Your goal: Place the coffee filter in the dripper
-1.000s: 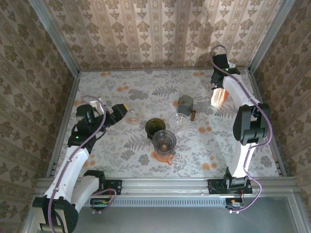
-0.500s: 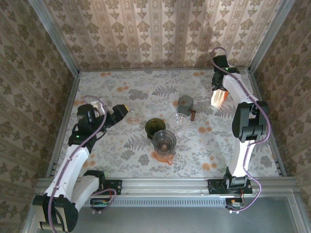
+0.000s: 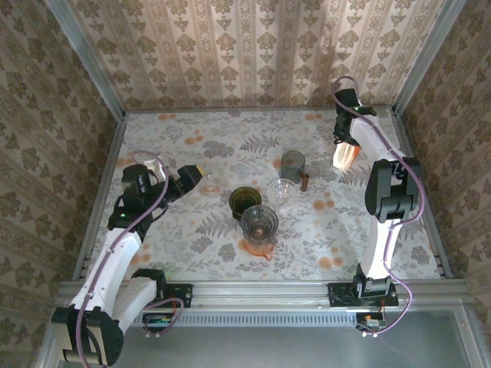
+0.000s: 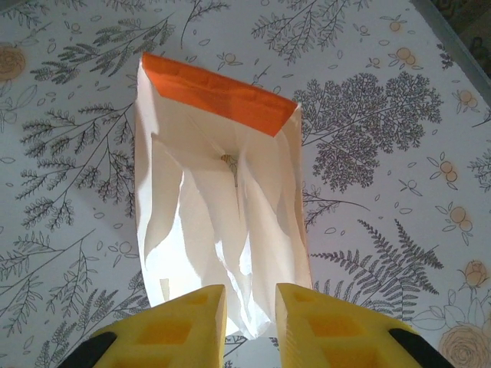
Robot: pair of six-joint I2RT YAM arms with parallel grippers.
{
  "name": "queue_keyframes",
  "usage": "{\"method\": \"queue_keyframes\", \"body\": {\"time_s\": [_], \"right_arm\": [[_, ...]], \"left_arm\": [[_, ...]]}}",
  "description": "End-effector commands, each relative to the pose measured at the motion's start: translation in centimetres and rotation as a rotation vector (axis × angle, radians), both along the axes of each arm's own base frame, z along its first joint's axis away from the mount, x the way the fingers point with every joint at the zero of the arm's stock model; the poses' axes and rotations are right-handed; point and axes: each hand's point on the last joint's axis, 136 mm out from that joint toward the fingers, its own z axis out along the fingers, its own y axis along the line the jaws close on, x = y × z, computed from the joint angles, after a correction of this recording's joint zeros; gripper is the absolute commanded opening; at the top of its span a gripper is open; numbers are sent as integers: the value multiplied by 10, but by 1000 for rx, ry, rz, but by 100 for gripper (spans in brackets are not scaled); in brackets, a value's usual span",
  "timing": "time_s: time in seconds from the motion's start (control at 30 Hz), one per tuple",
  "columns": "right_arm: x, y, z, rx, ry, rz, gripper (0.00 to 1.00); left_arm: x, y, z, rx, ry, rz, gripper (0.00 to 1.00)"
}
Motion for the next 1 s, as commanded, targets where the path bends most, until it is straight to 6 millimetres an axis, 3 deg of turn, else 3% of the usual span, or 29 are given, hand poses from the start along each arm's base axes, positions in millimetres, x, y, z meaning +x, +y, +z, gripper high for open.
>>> {"method": "queue_keyframes", "body": {"time_s": [0.0,0.37,0.57,0.7,0.97], "right_arm": [[-2,-8,-3,-26,23,-41,27],[2,-10,-12,-35,37,-48,24],[2,-13,-11,-57,40,-44,11],[3,-15,-2,-71,20,-39,0],[4,-8,30,-92,-61,6,0]], "left_arm": [[0,1,-1,19,-16,-7,90],[0,2,-2,22,-15,-4,90],[0,2,-3,22,-11,-4,90],[0,3,-3,22,-10,-4,90],[1,3,-4,18,-7,-2,90]]}}
